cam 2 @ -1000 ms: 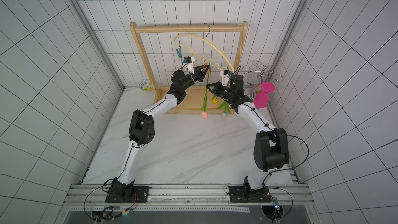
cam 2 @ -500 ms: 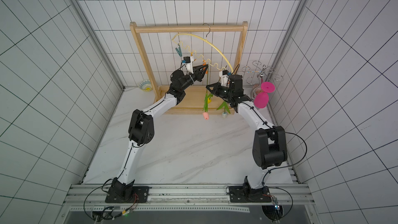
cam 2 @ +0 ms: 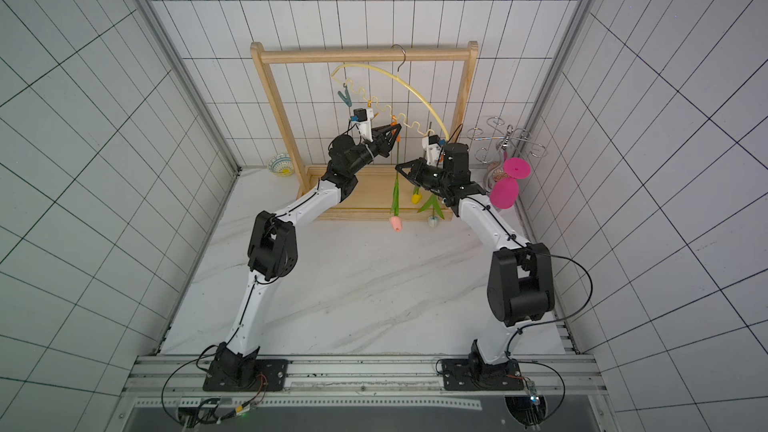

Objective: Dry the flowers on a clothes hanger
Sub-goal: Clamp the flower onto the hanger.

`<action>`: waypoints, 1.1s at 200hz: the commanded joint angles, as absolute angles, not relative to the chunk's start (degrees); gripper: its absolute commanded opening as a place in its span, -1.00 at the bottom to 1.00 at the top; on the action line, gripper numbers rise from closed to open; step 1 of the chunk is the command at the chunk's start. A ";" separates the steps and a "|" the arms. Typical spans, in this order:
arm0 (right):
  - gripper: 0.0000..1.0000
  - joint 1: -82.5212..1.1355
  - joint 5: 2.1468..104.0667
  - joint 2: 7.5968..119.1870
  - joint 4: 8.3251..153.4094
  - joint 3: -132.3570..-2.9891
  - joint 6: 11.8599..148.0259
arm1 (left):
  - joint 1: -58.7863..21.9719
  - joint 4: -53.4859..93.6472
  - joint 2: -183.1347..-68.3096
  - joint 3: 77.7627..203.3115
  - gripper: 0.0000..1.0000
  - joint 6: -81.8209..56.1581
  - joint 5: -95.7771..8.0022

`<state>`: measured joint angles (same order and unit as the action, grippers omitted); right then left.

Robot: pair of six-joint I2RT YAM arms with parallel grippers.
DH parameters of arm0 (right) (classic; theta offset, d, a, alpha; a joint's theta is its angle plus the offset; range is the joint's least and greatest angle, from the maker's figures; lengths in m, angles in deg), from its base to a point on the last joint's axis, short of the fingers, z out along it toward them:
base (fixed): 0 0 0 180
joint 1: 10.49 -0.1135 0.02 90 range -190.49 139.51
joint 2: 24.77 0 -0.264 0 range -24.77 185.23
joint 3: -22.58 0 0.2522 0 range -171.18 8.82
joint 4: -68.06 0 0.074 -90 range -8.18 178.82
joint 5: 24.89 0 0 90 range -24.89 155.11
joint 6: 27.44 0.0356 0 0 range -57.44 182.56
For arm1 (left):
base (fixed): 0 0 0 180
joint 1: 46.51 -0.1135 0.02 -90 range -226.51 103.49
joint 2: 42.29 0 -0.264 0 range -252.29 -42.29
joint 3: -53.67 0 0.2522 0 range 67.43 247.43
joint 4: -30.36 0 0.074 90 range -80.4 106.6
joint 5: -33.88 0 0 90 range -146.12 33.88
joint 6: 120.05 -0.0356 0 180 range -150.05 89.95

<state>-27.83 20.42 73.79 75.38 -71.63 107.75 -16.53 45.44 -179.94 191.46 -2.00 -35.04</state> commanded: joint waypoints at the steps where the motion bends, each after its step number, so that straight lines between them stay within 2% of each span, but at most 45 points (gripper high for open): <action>1: -1.00 -27.62 17.34 74.05 74.01 -72.92 110.20 | -14.87 45.25 -178.21 190.12 -0.57 -2.71 -29.58; 115: -1.00 -28.10 18.64 72.56 66.04 -71.90 115.50 | -14.30 46.88 -178.26 187.71 -0.53 -2.28 -30.06; 144: -1.00 -28.02 17.52 74.21 58.19 -70.96 121.62 | -14.15 48.40 -177.88 186.26 -0.60 -1.84 -30.01; 220: -1.00 -28.03 18.36 76.72 58.57 -72.69 122.94 | -14.07 50.70 -176.58 183.37 -0.77 -1.34 -31.48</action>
<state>-28.36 17.21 75.12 64.45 -71.19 121.36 -16.51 51.65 -177.49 185.01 -1.52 -36.98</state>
